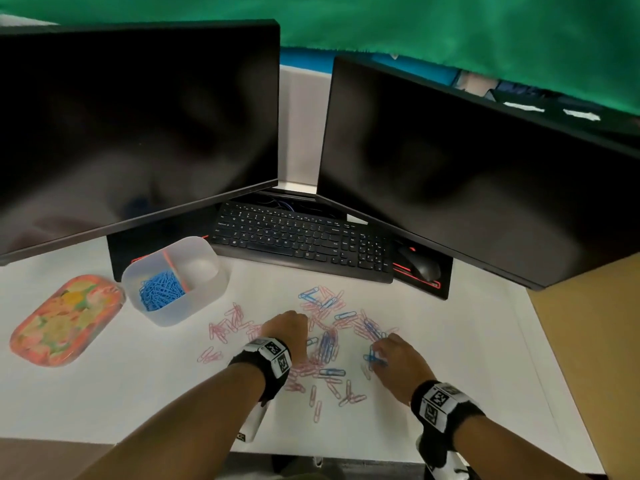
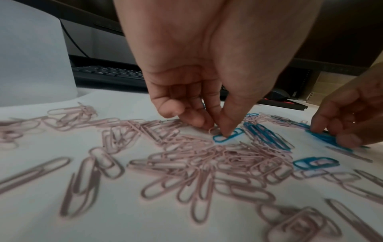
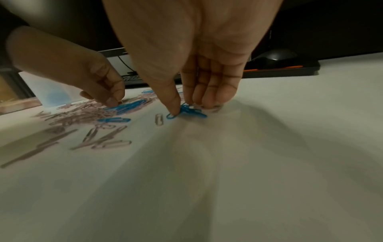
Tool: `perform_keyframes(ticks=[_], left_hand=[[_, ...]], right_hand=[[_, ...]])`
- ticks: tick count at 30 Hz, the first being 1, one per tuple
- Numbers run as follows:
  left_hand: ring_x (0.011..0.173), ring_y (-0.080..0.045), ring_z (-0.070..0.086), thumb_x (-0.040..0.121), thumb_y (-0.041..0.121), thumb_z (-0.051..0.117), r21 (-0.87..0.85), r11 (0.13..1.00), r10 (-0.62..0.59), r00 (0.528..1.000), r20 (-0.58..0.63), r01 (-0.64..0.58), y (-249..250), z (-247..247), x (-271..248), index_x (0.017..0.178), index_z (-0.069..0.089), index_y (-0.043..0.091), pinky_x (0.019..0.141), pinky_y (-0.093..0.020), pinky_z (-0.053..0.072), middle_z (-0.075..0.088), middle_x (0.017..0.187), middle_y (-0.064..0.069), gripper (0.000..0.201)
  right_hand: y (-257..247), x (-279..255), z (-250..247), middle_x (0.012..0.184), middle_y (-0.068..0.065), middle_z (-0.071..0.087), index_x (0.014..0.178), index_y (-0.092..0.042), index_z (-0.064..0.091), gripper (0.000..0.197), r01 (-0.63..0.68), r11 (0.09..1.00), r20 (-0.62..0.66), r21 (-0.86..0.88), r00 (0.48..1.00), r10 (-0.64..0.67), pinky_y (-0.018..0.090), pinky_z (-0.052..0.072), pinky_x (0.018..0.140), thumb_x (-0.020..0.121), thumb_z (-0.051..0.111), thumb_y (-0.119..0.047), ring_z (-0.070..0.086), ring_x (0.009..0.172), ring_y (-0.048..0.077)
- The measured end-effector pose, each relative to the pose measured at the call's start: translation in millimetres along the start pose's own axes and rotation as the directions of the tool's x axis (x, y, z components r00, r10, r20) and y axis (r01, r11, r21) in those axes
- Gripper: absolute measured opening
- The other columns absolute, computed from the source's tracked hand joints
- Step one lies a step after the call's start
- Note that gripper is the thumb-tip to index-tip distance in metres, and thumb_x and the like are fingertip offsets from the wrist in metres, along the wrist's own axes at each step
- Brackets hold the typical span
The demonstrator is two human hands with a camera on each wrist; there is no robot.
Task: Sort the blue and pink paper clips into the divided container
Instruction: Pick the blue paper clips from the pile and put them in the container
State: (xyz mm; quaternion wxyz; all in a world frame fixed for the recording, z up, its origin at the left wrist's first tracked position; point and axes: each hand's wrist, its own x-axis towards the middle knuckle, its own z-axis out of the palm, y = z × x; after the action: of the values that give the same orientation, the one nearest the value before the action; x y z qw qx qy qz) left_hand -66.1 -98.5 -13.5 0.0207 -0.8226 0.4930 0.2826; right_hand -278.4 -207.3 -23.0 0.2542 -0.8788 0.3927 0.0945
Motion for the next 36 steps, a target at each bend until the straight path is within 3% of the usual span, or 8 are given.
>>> perform_keyframes(ticks=[8, 14, 17, 20, 25, 27, 31, 36], left_hand=[[0.085, -0.021, 0.062, 0.086, 0.009, 0.047, -0.337, 0.942, -0.031, 0.993, -0.112, -0.008, -7.8, -5.0, -5.2, 0.083, 0.056, 0.019, 0.076, -0.032, 0.055, 0.068, 0.095, -0.004, 0.015], [0.07, -0.013, 0.064, 0.087, 0.0, 0.048, -0.6, 0.8, -0.059, 0.993, -0.104, -0.015, -7.7, -6.7, -2.7, 0.106, 0.061, 0.025, 0.057, -0.015, 0.045, 0.064, 0.074, 0.001, 0.034], [0.074, -0.024, 0.068, 0.083, -0.011, 0.049, -0.774, 0.631, -0.115, 0.993, -0.022, 0.056, -3.5, -5.3, 3.1, 0.096, 0.068, 0.016, 0.071, -0.029, 0.057, 0.061, 0.074, -0.001, 0.035], [0.06, -0.022, 0.058, 0.087, -0.012, 0.039, -0.873, 0.47, -0.172, 0.984, 0.053, 0.13, 5.5, -5.9, 6.6, 0.079, 0.066, 0.008, 0.063, -0.03, 0.054, 0.058, 0.073, -0.007, 0.034], [0.068, -0.021, 0.046, 0.088, 0.011, 0.041, -0.769, 0.615, -0.184, 0.98, 0.072, 0.172, 11.4, -0.3, 12.8, 0.076, 0.055, 0.013, 0.066, -0.03, 0.042, 0.05, 0.069, -0.002, 0.018], [0.068, -0.019, 0.048, 0.086, 0.013, 0.044, -0.705, 0.687, -0.198, 0.979, 0.047, 0.173, 11.3, 1.7, 11.1, 0.077, 0.053, 0.013, 0.063, -0.025, 0.04, 0.053, 0.071, 0.0, 0.013], [0.1, -0.019, 0.055, 0.085, 0.021, 0.053, -0.34, 0.932, -0.151, 0.987, -0.052, 0.124, 6.3, 3.4, 3.7, 0.097, 0.061, 0.022, 0.085, -0.031, 0.049, 0.055, 0.105, 0.0, 0.015], [0.113, -0.02, 0.041, 0.086, 0.028, 0.056, 0.039, 0.997, -0.057, 0.981, -0.186, 0.066, 9.1, 11.2, 0.0, 0.115, 0.058, 0.028, 0.101, -0.037, 0.037, 0.048, 0.118, 0.002, 0.029]], right_hand=[[-7.7, 9.7, -4.3, 0.086, -0.001, 0.052, 0.077, -0.019, 0.055, 0.011, 0.004, 0.999, -0.004, 0.044, 1.0, -0.004, 0.025, 0.045, 0.074, 0.087, 0.054, -0.015, 0.052, 0.082, 0.018], [-2.7, 8.8, -13.0, 0.072, -0.006, 0.062, 0.082, -0.012, 0.064, 0.008, -0.045, 0.923, -0.079, 0.381, 0.994, 0.081, 0.007, 0.041, 0.057, 0.086, 0.059, -0.007, 0.057, 0.067, 0.01], [1.5, 10.5, -21.1, 0.071, -0.002, 0.067, 0.096, -0.01, 0.064, 0.015, -0.165, 0.691, 0.072, 0.704, 0.984, 0.162, 0.016, 0.049, 0.062, 0.088, 0.057, 0.001, 0.061, 0.065, 0.014], [1.9, 11.1, -25.6, 0.074, 0.006, 0.069, 0.099, -0.005, 0.063, 0.021, -0.275, 0.359, 0.212, 0.892, 0.956, 0.205, 0.029, 0.053, 0.062, 0.091, 0.048, 0.006, 0.064, 0.067, 0.022], [-1.3, 11.6, -27.3, 0.071, 0.013, 0.054, 0.076, -0.004, 0.055, 0.024, -0.357, 0.061, 0.329, 0.932, 0.905, 0.27, 0.029, 0.038, 0.054, 0.083, 0.035, 0.006, 0.049, 0.057, 0.023], [-1.4, 14.0, -23.8, 0.067, 0.011, 0.05, 0.071, -0.007, 0.053, 0.019, -0.391, 0.144, 0.337, 0.909, 0.893, 0.298, 0.027, 0.031, 0.051, 0.085, 0.041, -0.002, 0.042, 0.052, 0.019], [-4.7, 15.3, -12.3, 0.068, -0.001, 0.055, 0.065, -0.016, 0.053, 0.022, -0.316, 0.826, 0.074, 0.467, 0.945, 0.32, 0.021, 0.034, 0.053, 0.082, 0.066, -0.022, 0.048, 0.06, 0.013], [-9.7, 12.5, 5.3, 0.08, 0.0, 0.058, 0.073, -0.018, 0.051, 0.019, -0.203, 0.934, -0.067, 0.295, 0.97, 0.232, 0.022, 0.042, 0.065, 0.078, 0.068, -0.015, 0.054, 0.075, 0.019]])
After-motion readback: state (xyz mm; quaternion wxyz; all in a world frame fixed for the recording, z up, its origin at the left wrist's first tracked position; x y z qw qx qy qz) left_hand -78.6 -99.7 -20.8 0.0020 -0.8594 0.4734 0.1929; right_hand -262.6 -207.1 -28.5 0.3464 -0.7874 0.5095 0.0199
